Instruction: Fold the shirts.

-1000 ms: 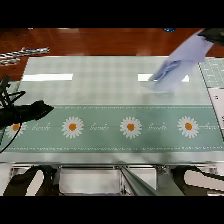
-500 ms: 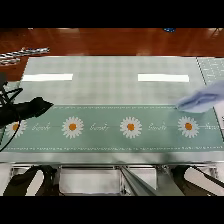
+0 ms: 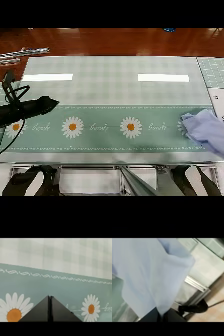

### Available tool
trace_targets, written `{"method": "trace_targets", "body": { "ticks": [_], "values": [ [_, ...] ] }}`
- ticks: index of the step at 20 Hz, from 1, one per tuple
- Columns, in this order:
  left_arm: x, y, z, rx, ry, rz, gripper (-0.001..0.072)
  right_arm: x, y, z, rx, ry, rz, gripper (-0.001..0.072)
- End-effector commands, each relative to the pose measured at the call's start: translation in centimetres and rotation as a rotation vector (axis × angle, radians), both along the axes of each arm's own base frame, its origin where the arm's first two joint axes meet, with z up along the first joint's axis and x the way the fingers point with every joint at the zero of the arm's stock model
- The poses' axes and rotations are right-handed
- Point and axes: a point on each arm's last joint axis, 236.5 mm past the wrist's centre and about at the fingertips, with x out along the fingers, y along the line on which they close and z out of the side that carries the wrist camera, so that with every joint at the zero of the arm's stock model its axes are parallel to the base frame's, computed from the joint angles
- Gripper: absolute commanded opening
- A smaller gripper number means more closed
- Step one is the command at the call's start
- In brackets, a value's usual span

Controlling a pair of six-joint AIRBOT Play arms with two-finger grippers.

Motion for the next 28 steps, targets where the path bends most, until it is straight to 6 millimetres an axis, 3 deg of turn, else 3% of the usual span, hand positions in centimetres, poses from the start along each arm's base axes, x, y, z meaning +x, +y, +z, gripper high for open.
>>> {"method": "trace_targets", "body": {
  "ticks": [1,4,6,7,8,9,10,11,13,14,16,17,18,19,20,22,23,25,28],
  "values": [
    [0.8,-1.2,-0.9,0.005,0.000,-0.023,0.0016,-7.4,-0.1,-3.5,-0.048,0.237,-0.062,0.0381],
    [2.0,-1.1,-2.6,0.023,0.023,-0.022,0.0016,-6.5,-0.4,-4.6,-0.044,0.211,-0.038,0.0406],
    [4.2,0.5,-2.0,0.062,-0.031,0.002,0.0016,-4.4,-1.5,-4.0,-0.055,0.148,-0.024,0.0404],
    [5.5,1.6,-0.8,0.064,-0.054,0.034,0.0016,-1.9,-2.0,-3.4,-0.053,0.051,-0.011,0.0391],
    [7.2,3.0,1.3,0.068,-0.094,0.067,0.0015,1.4,-2.4,-2.4,-0.048,-0.072,0.006,0.0320],
    [8.8,4.2,3.7,0.074,-0.144,0.092,0.0015,5.2,-2.5,-1.1,-0.032,-0.217,0.026,0.0226],
    [10.4,5.0,6.8,0.086,-0.206,0.102,0.0015,9.8,-2.1,0.9,0.003,-0.392,0.054,0.0075],
    [11.5,5.3,9.8,0.108,-0.268,0.084,0.0015,14.5,-1.0,3.1,0.045,-0.572,0.102,0.0021],
    [13.3,4.4,15.4,0.121,-0.368,0.044,0.0014,22.8,2.8,7.6,0.135,-0.853,0.215,0.0020],
    [14.0,3.1,17.7,0.121,-0.410,0.006,0.0014,26.0,5.5,9.1,0.164,-0.932,0.309,0.0021],
    [14.9,-0.5,19.5,0.135,-0.438,-0.100,0.0013,31.1,13.1,10.5,0.194,-0.995,0.566,0.0020],
    [15.5,-1.6,18.8,0.185,-0.428,-0.141,0.0014,32.9,17.6,10.1,0.199,-0.988,0.711,0.0020],
    [16.2,-2.3,16.6,0.232,-0.374,-0.151,0.0014,33.9,21.4,8.9,0.191,-0.953,0.846,0.0020],
    [16.4,-2.4,13.3,0.260,-0.273,-0.152,0.0014,34.2,24.5,6.0,0.173,-0.858,0.968,0.0020],
    [15.7,-2.2,8.9,0.297,-0.123,-0.170,0.0014,34.0,26.1,2.3,0.137,-0.723,1.059,0.0020],
    [13.3,-1.2,0.9,0.365,0.123,-0.225,0.0014,32.6,25.4,-4.6,0.036,-0.416,1.129,0.0020],
    [12.4,-0.6,-1.5,0.370,0.180,-0.214,0.0015,31.9,24.4,-6.5,0.006,-0.312,1.119,0.0020],
    [11.3,-0.4,-3.4,0.360,0.233,-0.203,0.0015,30.7,22.7,-8.3,-0.003,-0.194,1.090,0.0021],
    [11.1,-0.6,-3.4,0.357,0.239,-0.209,0.0015,31.3,22.6,-8.2,-0.017,-0.215,1.090,0.0021]
  ]
}}
